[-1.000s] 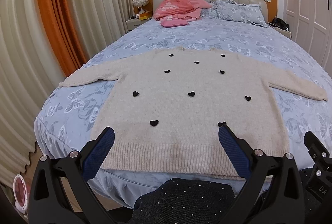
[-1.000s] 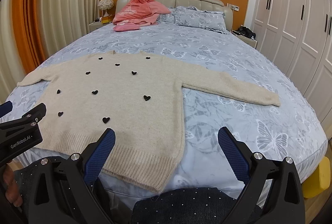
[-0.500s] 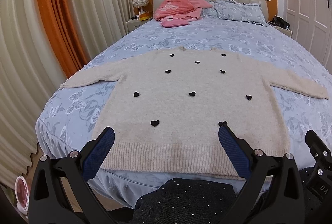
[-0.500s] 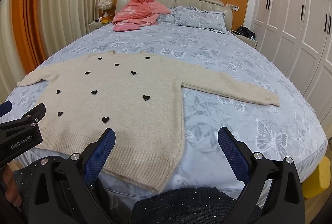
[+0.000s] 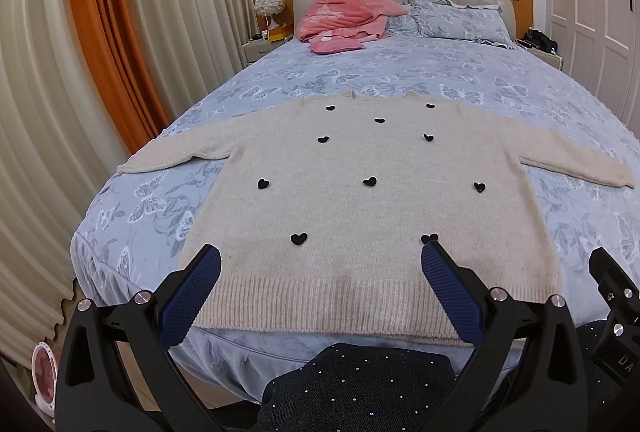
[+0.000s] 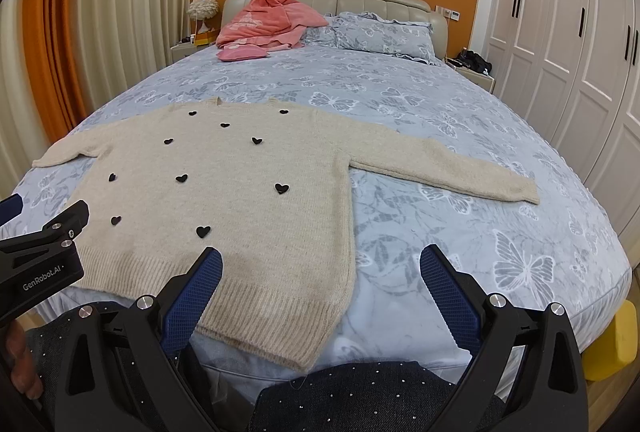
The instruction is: Fold small clothes
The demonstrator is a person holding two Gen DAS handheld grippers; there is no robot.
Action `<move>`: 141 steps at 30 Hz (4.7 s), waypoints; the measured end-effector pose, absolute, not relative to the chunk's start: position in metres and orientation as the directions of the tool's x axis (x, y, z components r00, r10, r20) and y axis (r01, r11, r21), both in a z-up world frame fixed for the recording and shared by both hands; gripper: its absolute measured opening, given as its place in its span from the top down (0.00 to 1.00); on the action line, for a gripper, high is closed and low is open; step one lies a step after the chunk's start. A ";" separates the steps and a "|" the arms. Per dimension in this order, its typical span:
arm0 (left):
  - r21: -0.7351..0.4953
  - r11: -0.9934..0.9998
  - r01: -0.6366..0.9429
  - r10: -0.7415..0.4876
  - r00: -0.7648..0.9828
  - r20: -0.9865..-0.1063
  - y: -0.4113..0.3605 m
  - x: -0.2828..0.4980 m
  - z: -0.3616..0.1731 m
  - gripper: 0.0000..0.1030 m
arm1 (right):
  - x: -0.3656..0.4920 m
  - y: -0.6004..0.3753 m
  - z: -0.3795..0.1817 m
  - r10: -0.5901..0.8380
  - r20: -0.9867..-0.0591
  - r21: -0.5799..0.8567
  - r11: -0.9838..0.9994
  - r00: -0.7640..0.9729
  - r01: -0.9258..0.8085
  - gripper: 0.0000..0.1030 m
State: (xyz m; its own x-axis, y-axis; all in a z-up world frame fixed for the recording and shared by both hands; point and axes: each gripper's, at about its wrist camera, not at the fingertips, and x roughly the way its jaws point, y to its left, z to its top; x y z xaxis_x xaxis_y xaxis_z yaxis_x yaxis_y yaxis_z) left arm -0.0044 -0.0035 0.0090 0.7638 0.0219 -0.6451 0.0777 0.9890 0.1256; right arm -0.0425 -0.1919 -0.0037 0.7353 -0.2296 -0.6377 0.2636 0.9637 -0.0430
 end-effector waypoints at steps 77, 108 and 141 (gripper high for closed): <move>-0.160 0.986 0.051 -0.163 0.527 -0.834 -0.047 0.083 -0.079 0.05 | 0.095 -0.641 -0.143 -0.248 -0.881 0.272 0.434 0.404 0.859 0.23; -0.447 0.894 -0.026 -0.357 0.562 -0.747 0.035 0.186 -0.046 0.05 | 0.245 -0.261 -0.029 0.032 -0.725 0.158 0.980 0.688 0.121 0.31; -0.477 0.849 -0.227 -0.220 0.669 -0.710 0.125 0.321 -0.077 0.41 | 0.216 -0.356 -0.100 -0.034 -0.798 0.201 0.926 0.602 0.318 0.57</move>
